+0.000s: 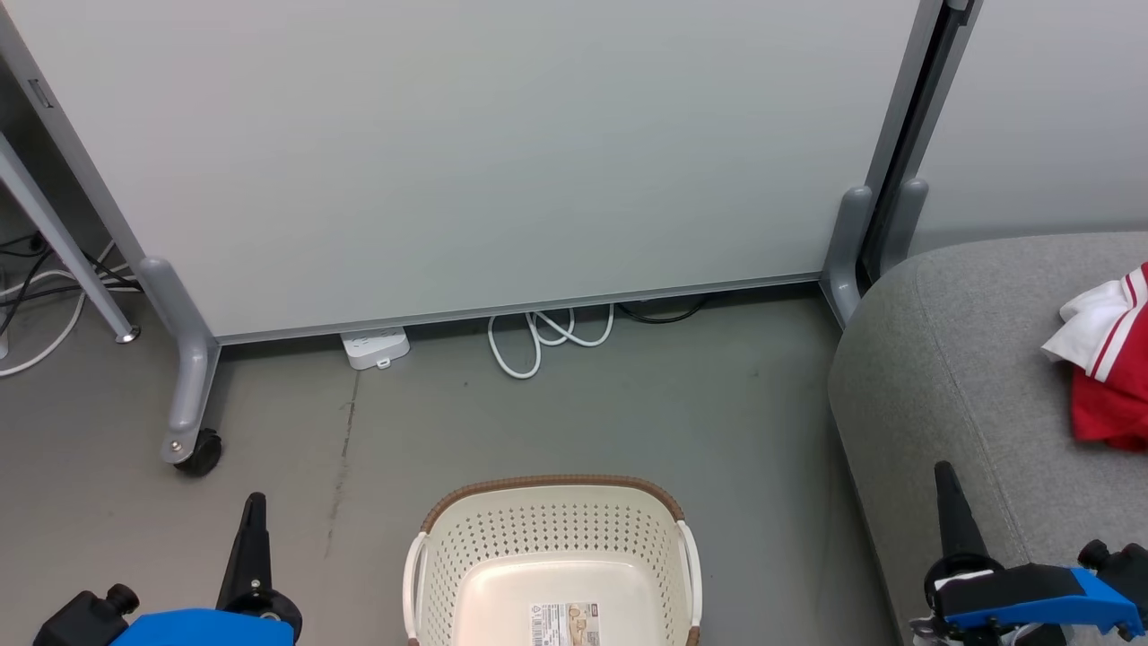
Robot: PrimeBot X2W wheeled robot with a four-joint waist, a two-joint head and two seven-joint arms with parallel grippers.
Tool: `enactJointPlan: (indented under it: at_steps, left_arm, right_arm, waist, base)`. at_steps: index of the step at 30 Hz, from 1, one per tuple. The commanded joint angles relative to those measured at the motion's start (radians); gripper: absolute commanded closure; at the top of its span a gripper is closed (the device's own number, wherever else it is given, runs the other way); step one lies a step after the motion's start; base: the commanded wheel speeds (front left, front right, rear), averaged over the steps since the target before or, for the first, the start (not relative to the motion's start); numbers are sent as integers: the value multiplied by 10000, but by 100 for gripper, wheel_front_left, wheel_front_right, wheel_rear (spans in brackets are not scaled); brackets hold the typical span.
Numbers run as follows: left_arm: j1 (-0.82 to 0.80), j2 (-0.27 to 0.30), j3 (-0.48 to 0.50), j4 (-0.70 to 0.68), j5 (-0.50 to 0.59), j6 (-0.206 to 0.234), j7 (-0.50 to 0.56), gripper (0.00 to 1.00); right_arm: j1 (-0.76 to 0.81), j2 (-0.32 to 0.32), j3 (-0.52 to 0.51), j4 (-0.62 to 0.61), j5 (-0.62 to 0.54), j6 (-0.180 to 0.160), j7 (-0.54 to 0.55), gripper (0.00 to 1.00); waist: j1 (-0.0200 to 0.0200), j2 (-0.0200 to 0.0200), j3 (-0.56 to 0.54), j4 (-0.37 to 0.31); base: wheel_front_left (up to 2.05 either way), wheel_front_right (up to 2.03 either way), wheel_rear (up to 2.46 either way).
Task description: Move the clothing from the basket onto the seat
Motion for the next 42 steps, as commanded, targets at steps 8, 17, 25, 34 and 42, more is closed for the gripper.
enactJointPlan:
  at_steps: [8, 17, 25, 34, 42]
  left_arm:
    - [-328, 58, 168, -166, -1015, -63, 268, 100]
    - [-354, 63, 284, -187, -1929, -92, 518, 100]
    - [-384, 66, 361, -204, -2597, -110, 679, 100]
    - [-434, 71, 441, -228, -3489, -124, 909, 100]
    - [-463, 73, 508, -244, -4075, -137, 1055, 100]
  right_arm:
    - [-311, -8, -95, -136, 1041, -2, 265, 100]
    - [-398, -6, -163, -149, 1972, -3, 510, 100]
    - [-451, -5, -210, -156, 2638, -3, 684, 100]
    - [-505, -3, -272, -167, 3517, -4, 921, 100]
    - [-551, -2, -315, -172, 4102, -5, 1088, 100]
  waist:
    - [-1, 0, 30, -40]
    - [-1, 0, 63, -85]
    - [-1, 0, 88, -120]
    - [-1, 0, 125, -170]
    - [-1, 0, 151, -205]
  base:
    - [0, 0, 0]
    - [0, 0, 0]
    - [0, 0, 0]
    - [0, 0, 0]
    - [0, 0, 0]
